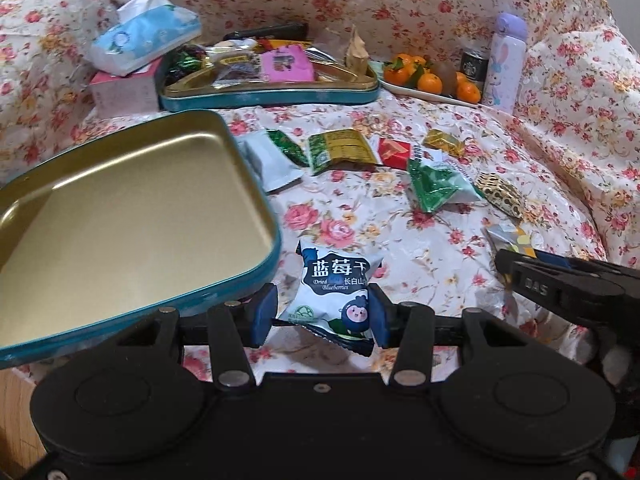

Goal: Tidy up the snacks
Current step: 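Carry both packets over the tin tray and open both grippers to drop them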

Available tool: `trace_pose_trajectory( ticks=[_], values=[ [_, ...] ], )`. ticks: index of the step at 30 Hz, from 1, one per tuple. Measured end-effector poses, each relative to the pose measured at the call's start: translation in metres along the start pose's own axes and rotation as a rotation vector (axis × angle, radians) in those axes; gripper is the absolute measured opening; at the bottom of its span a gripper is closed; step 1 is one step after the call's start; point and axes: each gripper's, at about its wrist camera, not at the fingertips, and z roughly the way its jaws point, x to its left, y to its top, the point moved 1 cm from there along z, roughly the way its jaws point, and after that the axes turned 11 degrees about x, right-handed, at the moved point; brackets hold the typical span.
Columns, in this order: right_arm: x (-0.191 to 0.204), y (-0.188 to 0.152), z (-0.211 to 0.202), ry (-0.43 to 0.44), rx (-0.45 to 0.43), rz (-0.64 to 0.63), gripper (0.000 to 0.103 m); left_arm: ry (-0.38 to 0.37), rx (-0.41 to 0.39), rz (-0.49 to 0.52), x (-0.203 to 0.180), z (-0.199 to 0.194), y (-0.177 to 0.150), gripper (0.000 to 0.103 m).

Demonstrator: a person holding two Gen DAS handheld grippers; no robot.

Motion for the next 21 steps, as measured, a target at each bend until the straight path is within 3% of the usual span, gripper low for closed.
trace_pose_trajectory(
  ticks=[12, 21],
  values=[
    [0.037, -0.044, -0.058, 0.103, -0.033, -0.154, 0.036, 0.041, -0.024, -0.071, 0.019, -0.025, -0.026, 0.054],
    [0.067, -0.068, -0.079, 0.214, 0.009, -0.239, 0.036, 0.127, 0.016, -0.162, 0.039, -0.039, -0.048, 0.054]
  ],
)
